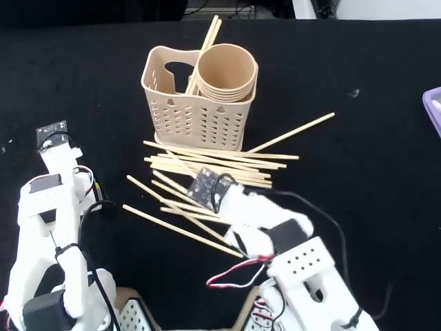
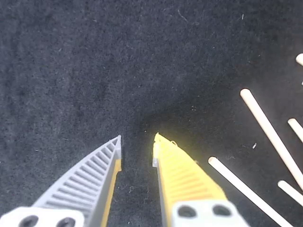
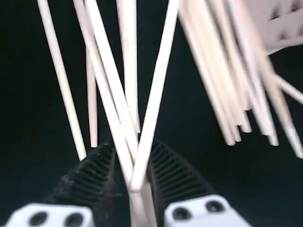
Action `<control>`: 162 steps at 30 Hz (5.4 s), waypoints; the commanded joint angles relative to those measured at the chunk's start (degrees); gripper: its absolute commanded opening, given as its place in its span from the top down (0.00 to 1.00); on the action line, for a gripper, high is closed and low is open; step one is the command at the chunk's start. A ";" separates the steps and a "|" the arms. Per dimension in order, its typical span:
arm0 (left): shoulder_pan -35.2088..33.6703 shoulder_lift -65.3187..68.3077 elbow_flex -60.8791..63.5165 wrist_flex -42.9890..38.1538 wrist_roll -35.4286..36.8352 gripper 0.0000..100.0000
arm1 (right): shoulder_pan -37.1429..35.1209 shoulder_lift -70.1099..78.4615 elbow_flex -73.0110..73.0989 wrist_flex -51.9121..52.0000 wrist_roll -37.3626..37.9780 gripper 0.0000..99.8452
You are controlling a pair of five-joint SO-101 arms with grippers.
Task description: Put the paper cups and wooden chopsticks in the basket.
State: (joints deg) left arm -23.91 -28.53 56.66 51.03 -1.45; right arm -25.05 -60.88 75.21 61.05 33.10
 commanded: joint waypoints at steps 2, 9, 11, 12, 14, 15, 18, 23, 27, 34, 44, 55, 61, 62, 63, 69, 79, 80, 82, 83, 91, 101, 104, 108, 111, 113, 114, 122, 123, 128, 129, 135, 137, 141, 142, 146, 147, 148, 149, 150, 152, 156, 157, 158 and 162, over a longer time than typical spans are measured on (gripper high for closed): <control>-0.48 0.00 -0.31 -0.44 -0.70 0.88 | -0.79 -1.01 2.95 -3.60 0.18 0.90; -0.48 0.00 -0.31 -0.44 -0.70 0.88 | -0.79 4.44 0.57 -1.76 0.53 0.83; -0.48 0.00 -0.31 -0.44 -0.70 0.88 | -0.79 7.25 -1.01 -2.73 0.53 0.83; -0.48 0.00 -0.31 -0.44 -0.70 0.88 | -0.79 8.84 -1.80 -3.69 0.53 0.83; -0.48 0.00 -0.31 -0.44 -0.70 0.88 | -0.88 13.23 -3.30 -6.42 0.44 0.83; -0.48 0.00 -0.31 -0.44 -0.70 0.88 | -0.97 15.96 -4.18 -7.74 0.35 0.83; -0.48 0.00 -0.31 -0.44 -0.70 0.88 | -0.97 24.75 -7.25 -9.32 0.44 0.83; -0.48 0.00 -0.31 -0.44 -0.70 0.88 | -0.97 32.13 -10.68 -9.49 0.62 0.83; -0.48 0.00 -0.31 -0.53 -0.70 0.88 | -1.05 32.22 -10.77 -9.49 0.70 0.86; -0.48 0.00 -0.31 -0.53 -0.70 0.88 | -0.26 32.22 -12.44 -8.97 0.44 0.99; -0.48 0.00 -0.31 -0.79 -0.70 0.88 | 2.90 32.48 -15.25 -7.47 0.62 0.99; -0.48 0.00 -0.31 -0.79 -0.70 0.88 | 5.98 32.75 -14.99 -12.48 0.62 0.99; -0.48 0.00 -0.31 -0.70 -0.70 0.88 | 6.33 32.75 -15.25 -13.63 0.70 0.99; -0.48 0.00 -0.31 -0.70 -0.70 0.88 | 6.33 32.75 -15.25 -13.63 0.70 0.97; -0.48 0.00 -0.31 -0.70 -0.70 0.88 | 6.33 32.75 -15.16 -13.63 0.62 0.95; -0.48 0.00 -0.31 -0.62 -0.79 0.88 | 6.33 32.75 -11.91 -16.88 0.26 0.81; -0.48 0.00 -0.31 -0.79 -3.25 0.88 | 3.52 32.75 -7.87 -22.86 0.53 0.85; -0.48 0.00 -0.31 -0.79 -3.25 0.88 | 2.99 32.75 -7.87 -22.86 0.53 0.85; -0.40 0.00 -0.31 -0.79 -3.34 0.88 | 1.93 32.75 -7.87 -22.77 0.53 0.85; -0.40 0.00 -0.31 -0.79 -3.34 0.88 | 1.58 32.75 -7.87 -22.59 0.53 0.85; -0.40 0.00 -0.31 -0.79 -3.34 0.88 | -0.44 32.75 -12.97 -10.20 0.26 0.85; -0.40 0.00 -0.22 -0.79 -3.43 0.88 | -1.41 32.75 -10.07 -13.98 0.62 0.85; -0.40 0.00 -0.22 -0.62 -3.43 0.88 | -1.41 32.84 -10.42 -14.07 0.88 0.85; -0.40 0.00 -0.22 -0.62 -3.43 0.88 | -0.79 33.63 -10.33 -15.12 3.08 0.85; -0.40 0.00 -0.22 -0.62 -3.43 0.88 | 0.62 37.76 -11.91 -15.91 3.34 0.85; -0.40 0.00 -0.22 -0.70 -3.43 0.88 | 1.85 41.54 -14.29 -15.56 3.34 0.85; -0.40 0.00 -0.22 -0.70 -3.43 0.88 | 2.20 43.38 -15.69 -15.12 3.16 0.85; -0.40 0.00 -0.22 -0.70 -3.43 0.88 | 2.29 48.13 -19.82 -13.01 3.34 0.89; -0.40 0.00 -0.22 -0.70 -3.43 0.88 | 2.29 48.13 -19.82 -13.01 3.34 0.93; -0.40 0.00 -0.22 -0.79 -3.43 0.88 | 2.37 48.13 -20.00 -12.84 3.08 0.98; -0.40 0.00 -0.22 -0.79 -3.43 0.88 | 2.37 48.13 -20.00 -12.84 3.08 0.99; -0.40 0.00 -0.22 -0.79 -3.43 0.88 | 2.37 48.13 -20.00 -12.84 3.25 0.99; -0.40 0.00 -0.22 -0.79 -3.43 0.88 | 2.37 48.13 -20.00 -12.84 3.25 0.99; -0.40 0.00 -0.22 -0.79 -3.43 0.88 | 2.37 48.13 -20.00 -12.75 3.25 0.98; -0.40 0.00 -0.22 -0.79 -3.43 0.88 | 2.37 48.13 -20.09 -12.75 3.25 0.98; -0.40 0.00 -0.22 -0.79 -3.43 0.88 | 2.46 48.13 -20.09 -12.75 2.99 0.89; -0.40 0.00 -0.22 -0.79 -3.43 0.88 | 2.46 48.13 -20.09 -12.75 3.25 0.85; -0.40 0.00 -0.22 -0.79 -3.43 0.88 | 2.46 48.13 -20.09 -12.75 3.25 0.84; -0.40 0.00 -0.22 -0.79 -3.43 0.88 | 2.46 48.13 -20.18 -12.75 3.25 0.85; -0.40 0.00 -0.22 -0.79 -3.43 0.88 | 2.46 48.13 -20.44 -12.75 3.34 0.86; -0.40 0.00 -0.22 -0.79 -3.43 0.88 | 2.46 48.13 -21.14 -12.66 3.34 0.90; -0.40 0.09 -0.22 -0.79 -3.43 0.88 | 2.46 47.87 -21.58 -12.66 3.25 0.94; -0.40 0.09 -0.22 -0.79 -3.43 0.88 | 2.46 47.25 -21.67 -12.57 3.08 0.95; -0.40 0.09 -0.22 -0.79 -3.43 0.88 | 2.46 46.37 -21.93 -11.52 3.25 0.95; -0.40 0.09 -0.22 -0.79 -3.43 0.88 | 2.37 40.13 -23.69 -4.75 3.25 0.95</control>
State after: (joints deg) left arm -23.91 -28.53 56.66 51.03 -4.53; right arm -23.47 -15.43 54.64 52.26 36.00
